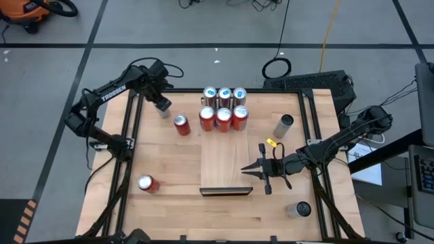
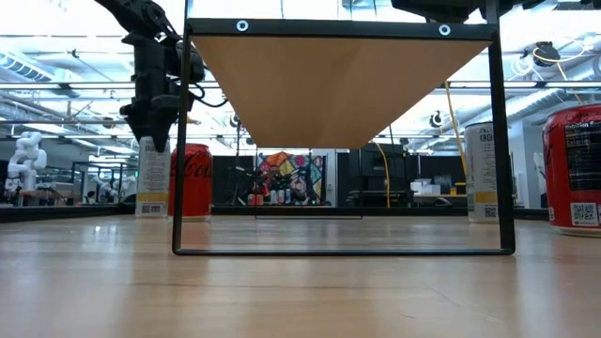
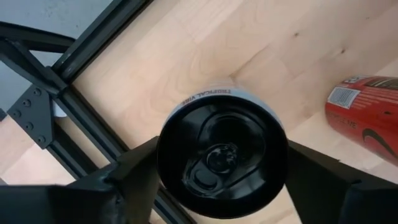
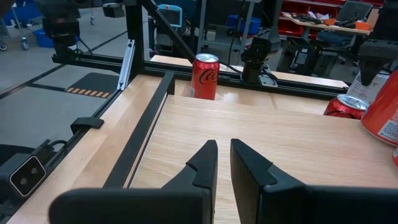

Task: Place canned beverage on shelf
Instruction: Put the top left white yellow soda can on the shelf

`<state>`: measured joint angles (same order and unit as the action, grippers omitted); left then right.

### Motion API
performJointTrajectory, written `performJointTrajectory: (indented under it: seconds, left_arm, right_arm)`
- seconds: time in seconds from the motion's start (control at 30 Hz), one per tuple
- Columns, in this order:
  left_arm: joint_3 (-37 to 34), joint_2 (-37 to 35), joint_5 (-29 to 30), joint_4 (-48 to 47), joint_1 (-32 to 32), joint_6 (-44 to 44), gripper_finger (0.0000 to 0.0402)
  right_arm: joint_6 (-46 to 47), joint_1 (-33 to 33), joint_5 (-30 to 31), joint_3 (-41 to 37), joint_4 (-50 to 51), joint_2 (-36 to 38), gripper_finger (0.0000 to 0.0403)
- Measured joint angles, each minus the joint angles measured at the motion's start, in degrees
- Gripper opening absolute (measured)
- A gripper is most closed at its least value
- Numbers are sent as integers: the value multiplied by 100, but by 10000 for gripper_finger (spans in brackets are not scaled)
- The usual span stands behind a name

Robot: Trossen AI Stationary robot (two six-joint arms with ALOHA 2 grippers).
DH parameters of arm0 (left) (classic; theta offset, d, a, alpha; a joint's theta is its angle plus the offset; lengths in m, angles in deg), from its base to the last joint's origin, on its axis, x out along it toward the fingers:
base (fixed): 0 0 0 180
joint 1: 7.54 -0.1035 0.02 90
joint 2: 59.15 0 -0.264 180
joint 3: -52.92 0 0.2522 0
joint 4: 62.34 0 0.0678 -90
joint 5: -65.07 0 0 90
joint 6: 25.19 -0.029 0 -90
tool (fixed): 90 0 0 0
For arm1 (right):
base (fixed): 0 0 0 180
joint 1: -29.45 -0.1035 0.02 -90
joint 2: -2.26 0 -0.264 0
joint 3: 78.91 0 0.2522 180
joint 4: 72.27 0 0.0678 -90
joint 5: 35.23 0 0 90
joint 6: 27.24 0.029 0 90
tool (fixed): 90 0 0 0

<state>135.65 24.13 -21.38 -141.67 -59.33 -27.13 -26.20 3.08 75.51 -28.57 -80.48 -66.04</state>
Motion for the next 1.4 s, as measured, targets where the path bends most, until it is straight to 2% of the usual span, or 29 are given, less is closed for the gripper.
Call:
performJointTrajectory:
  seconds: [0.2,0.4,0.53,0.67,0.77,0.9,1.03,1.13,1.2,1.3,1.4]
  left_arm:
    - [4,-7,-2,-102,0,-127,252]
    - [15,-152,-9,-268,8,-110,247]
    - [277,-364,-106,-672,16,68,246]
    - [511,-695,-376,-1050,106,218,245]
    - [657,-1015,-820,-1192,266,311,244]
    - [825,-1507,-1330,-1436,583,623,244]
    - [964,-1992,-1566,-1729,974,1065,243]
    - [1103,-2332,-1693,-1896,1249,1376,243]
    - [1211,-2519,-1708,-1953,1385,1584,243]
    - [1357,-2764,-1714,-1990,1561,1819,243]
    - [1520,-2934,-2015,-1981,1717,2079,243]
  right_arm:
    - [-4,0,0,0,0,0,22]
    - [-21,0,3,0,-94,0,22]
    - [-185,2,83,0,-446,0,22]
    - [-339,4,877,0,-713,0,22]
    - [-372,7,1448,2,-734,0,22]
    - [-397,27,1943,0,-810,-44,23]
    - [-777,56,2035,17,-1582,-359,23]
    - [-1236,87,2348,228,-2237,-765,23]
    - [-1548,99,2586,427,-2383,-1033,23]
    - [-1873,150,2576,840,-2450,-1404,23]
    - [-2147,168,2562,1355,-2466,-1844,23]
